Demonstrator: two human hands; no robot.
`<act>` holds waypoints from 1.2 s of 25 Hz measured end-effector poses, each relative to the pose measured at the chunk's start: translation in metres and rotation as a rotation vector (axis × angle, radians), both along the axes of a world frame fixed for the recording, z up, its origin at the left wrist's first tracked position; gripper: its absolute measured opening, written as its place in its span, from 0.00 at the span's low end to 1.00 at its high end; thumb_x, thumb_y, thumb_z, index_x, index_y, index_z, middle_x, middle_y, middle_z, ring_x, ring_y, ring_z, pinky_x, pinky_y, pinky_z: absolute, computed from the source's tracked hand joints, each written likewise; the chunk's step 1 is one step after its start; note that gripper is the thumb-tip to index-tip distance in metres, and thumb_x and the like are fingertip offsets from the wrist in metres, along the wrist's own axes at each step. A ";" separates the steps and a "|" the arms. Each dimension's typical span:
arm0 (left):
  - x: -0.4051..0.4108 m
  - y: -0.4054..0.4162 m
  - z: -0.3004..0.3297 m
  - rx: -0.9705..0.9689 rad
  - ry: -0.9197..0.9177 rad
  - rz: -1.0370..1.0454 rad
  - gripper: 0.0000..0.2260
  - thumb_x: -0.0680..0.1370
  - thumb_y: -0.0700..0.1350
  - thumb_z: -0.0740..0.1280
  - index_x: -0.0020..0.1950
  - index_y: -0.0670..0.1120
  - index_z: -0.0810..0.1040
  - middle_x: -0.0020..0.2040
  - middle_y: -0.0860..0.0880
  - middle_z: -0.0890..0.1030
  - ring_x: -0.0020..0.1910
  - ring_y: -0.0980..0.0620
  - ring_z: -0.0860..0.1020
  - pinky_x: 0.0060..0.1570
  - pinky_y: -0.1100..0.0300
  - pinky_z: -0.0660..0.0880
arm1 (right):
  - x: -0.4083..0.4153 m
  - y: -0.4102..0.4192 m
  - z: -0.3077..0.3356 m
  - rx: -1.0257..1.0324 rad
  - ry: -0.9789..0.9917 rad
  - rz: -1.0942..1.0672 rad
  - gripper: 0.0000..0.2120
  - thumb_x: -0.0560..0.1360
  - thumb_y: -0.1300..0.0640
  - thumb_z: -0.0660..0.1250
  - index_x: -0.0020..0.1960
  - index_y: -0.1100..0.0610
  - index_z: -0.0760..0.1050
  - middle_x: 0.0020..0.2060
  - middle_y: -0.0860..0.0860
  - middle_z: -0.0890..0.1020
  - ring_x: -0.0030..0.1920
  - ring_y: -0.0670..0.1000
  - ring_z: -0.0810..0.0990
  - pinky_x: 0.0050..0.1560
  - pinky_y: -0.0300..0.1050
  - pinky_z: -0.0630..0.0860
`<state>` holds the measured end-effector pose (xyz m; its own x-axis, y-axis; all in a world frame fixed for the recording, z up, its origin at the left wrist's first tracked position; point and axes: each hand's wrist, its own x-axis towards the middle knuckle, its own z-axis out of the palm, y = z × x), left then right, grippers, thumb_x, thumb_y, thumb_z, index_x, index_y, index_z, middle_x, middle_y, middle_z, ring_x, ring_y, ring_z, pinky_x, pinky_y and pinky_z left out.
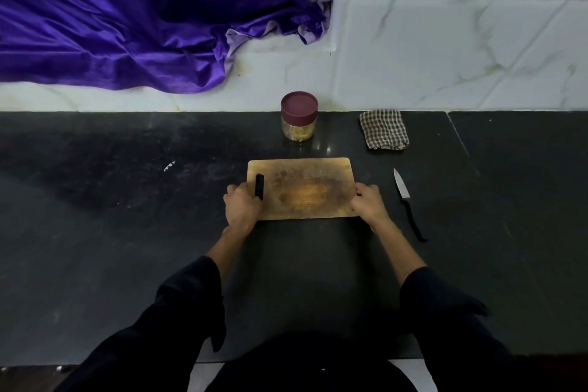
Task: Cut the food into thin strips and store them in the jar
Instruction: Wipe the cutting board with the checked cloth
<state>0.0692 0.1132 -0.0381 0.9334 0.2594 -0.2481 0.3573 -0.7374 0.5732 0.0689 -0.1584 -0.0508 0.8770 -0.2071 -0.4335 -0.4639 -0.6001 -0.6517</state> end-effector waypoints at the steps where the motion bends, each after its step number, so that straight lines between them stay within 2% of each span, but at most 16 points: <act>1: -0.001 -0.003 0.003 0.036 0.006 -0.011 0.12 0.77 0.39 0.61 0.60 0.38 0.73 0.61 0.38 0.70 0.57 0.37 0.71 0.56 0.47 0.73 | -0.003 -0.006 0.003 0.009 -0.002 0.019 0.12 0.70 0.62 0.62 0.52 0.56 0.79 0.58 0.58 0.75 0.55 0.59 0.77 0.55 0.52 0.77; 3: -0.005 -0.009 0.008 0.136 -0.009 -0.053 0.16 0.78 0.41 0.60 0.65 0.39 0.68 0.62 0.38 0.68 0.59 0.37 0.69 0.57 0.45 0.70 | -0.014 -0.023 0.010 -0.034 -0.058 0.027 0.15 0.73 0.61 0.68 0.59 0.56 0.79 0.61 0.58 0.75 0.55 0.57 0.79 0.57 0.49 0.75; 5: -0.009 -0.019 0.011 0.240 -0.098 -0.139 0.21 0.77 0.41 0.61 0.70 0.41 0.64 0.65 0.39 0.67 0.61 0.37 0.67 0.58 0.44 0.70 | -0.029 -0.047 0.018 -0.181 -0.166 -0.047 0.19 0.75 0.58 0.71 0.65 0.59 0.77 0.62 0.58 0.75 0.57 0.57 0.79 0.60 0.49 0.74; 7: -0.012 -0.037 0.017 0.255 -0.173 -0.248 0.22 0.77 0.39 0.62 0.71 0.40 0.64 0.67 0.39 0.66 0.63 0.38 0.67 0.61 0.44 0.69 | -0.041 -0.071 0.021 -0.287 -0.218 -0.139 0.18 0.76 0.57 0.71 0.65 0.60 0.77 0.62 0.59 0.74 0.59 0.60 0.78 0.62 0.52 0.73; 9: -0.015 -0.061 0.021 0.258 -0.201 -0.372 0.24 0.76 0.37 0.62 0.72 0.43 0.63 0.68 0.39 0.66 0.66 0.40 0.66 0.66 0.45 0.65 | -0.047 -0.087 0.022 -0.361 -0.184 -0.188 0.18 0.77 0.55 0.70 0.65 0.60 0.76 0.63 0.60 0.73 0.62 0.62 0.75 0.62 0.54 0.72; 12: -0.023 -0.100 0.025 0.279 -0.179 -0.551 0.29 0.75 0.38 0.63 0.75 0.48 0.59 0.71 0.42 0.63 0.70 0.42 0.62 0.70 0.44 0.59 | -0.056 -0.093 0.018 -0.433 -0.096 -0.195 0.20 0.77 0.52 0.70 0.65 0.61 0.74 0.64 0.61 0.71 0.64 0.63 0.73 0.60 0.55 0.72; 15: -0.026 -0.124 0.025 0.272 -0.145 -0.649 0.28 0.76 0.38 0.63 0.75 0.47 0.59 0.72 0.43 0.60 0.71 0.42 0.60 0.71 0.45 0.60 | -0.063 -0.091 0.013 -0.452 -0.067 -0.208 0.20 0.78 0.52 0.69 0.64 0.62 0.72 0.63 0.60 0.72 0.61 0.63 0.75 0.56 0.54 0.73; 24: -0.024 -0.120 0.018 0.240 -0.133 -0.614 0.25 0.76 0.38 0.63 0.73 0.48 0.63 0.71 0.44 0.61 0.70 0.43 0.61 0.70 0.46 0.61 | -0.044 -0.074 0.019 -0.353 -0.111 -0.176 0.17 0.77 0.51 0.69 0.59 0.61 0.74 0.59 0.58 0.75 0.56 0.59 0.78 0.52 0.52 0.75; 30: -0.016 -0.108 0.020 0.240 -0.105 -0.576 0.24 0.76 0.39 0.63 0.72 0.49 0.64 0.70 0.44 0.62 0.69 0.43 0.63 0.69 0.43 0.63 | -0.010 -0.037 0.020 -0.293 -0.096 -0.123 0.19 0.77 0.51 0.70 0.62 0.61 0.73 0.61 0.58 0.75 0.58 0.59 0.77 0.53 0.51 0.74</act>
